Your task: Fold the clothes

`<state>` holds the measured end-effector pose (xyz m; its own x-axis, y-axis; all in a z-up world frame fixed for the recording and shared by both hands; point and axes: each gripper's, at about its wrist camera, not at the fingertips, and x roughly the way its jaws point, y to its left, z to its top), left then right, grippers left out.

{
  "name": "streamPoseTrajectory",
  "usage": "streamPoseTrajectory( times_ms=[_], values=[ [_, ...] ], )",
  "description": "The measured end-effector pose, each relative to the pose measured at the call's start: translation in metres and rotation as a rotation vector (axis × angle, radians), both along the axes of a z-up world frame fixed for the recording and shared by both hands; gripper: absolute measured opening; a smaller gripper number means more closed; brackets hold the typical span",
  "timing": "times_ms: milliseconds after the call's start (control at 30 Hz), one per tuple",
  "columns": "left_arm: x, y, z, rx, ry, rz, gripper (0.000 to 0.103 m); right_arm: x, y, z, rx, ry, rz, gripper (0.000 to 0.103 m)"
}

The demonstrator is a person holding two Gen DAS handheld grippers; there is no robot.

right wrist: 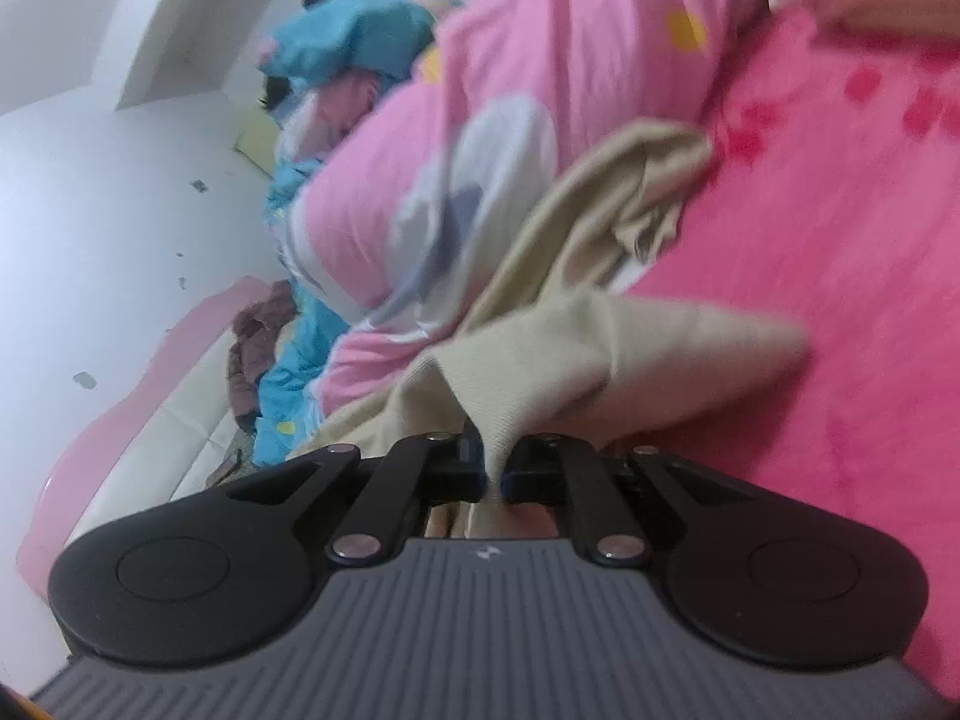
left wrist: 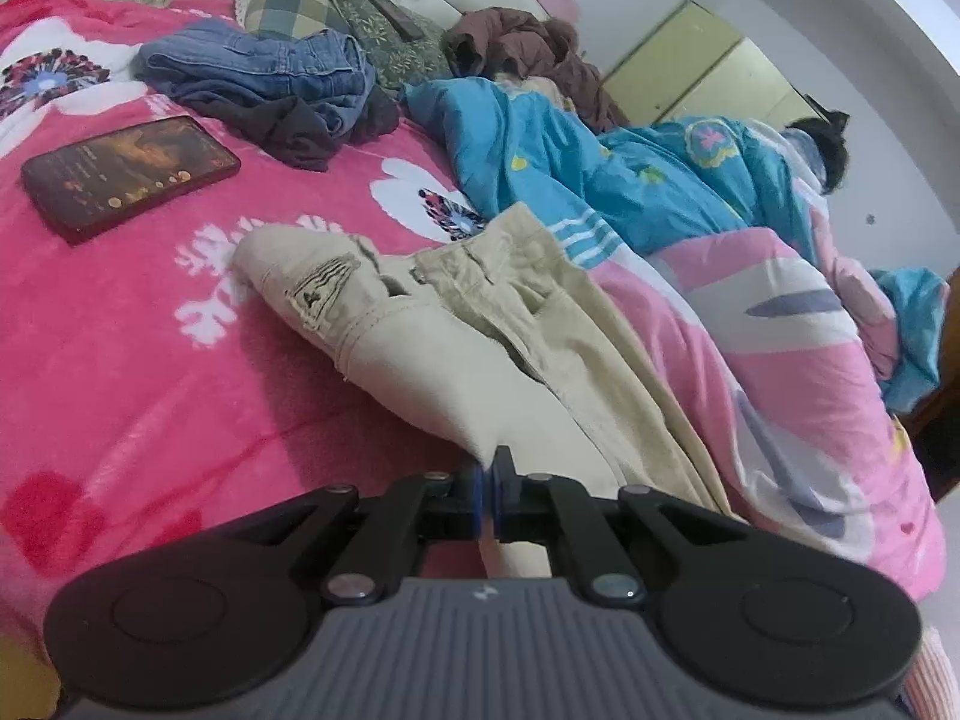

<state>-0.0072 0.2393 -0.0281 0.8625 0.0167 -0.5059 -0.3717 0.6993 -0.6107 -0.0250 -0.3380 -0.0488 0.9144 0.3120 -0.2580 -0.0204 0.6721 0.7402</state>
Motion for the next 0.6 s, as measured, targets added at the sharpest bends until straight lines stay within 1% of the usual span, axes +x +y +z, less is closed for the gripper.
streamPoseTrajectory(
  times_ms=[167, 300, 467, 600],
  values=[
    [-0.021, 0.005, 0.003, -0.010, 0.014, -0.035, 0.003, -0.058, -0.022, 0.027, -0.071, -0.050, -0.050, 0.002],
    [-0.034, 0.008, 0.000, 0.009, 0.022, -0.049, 0.003, -0.098, -0.038, 0.044, -0.126, -0.057, -0.098, 0.002],
    [-0.047, 0.008, -0.002, -0.001, 0.028, -0.057, 0.003, -0.128, -0.053, 0.056, -0.174, -0.040, -0.136, 0.002],
    [-0.064, 0.002, -0.003, 0.001, 0.044, -0.076, 0.003, -0.148, -0.061, 0.057, -0.200, -0.013, -0.159, 0.002]
  ],
)
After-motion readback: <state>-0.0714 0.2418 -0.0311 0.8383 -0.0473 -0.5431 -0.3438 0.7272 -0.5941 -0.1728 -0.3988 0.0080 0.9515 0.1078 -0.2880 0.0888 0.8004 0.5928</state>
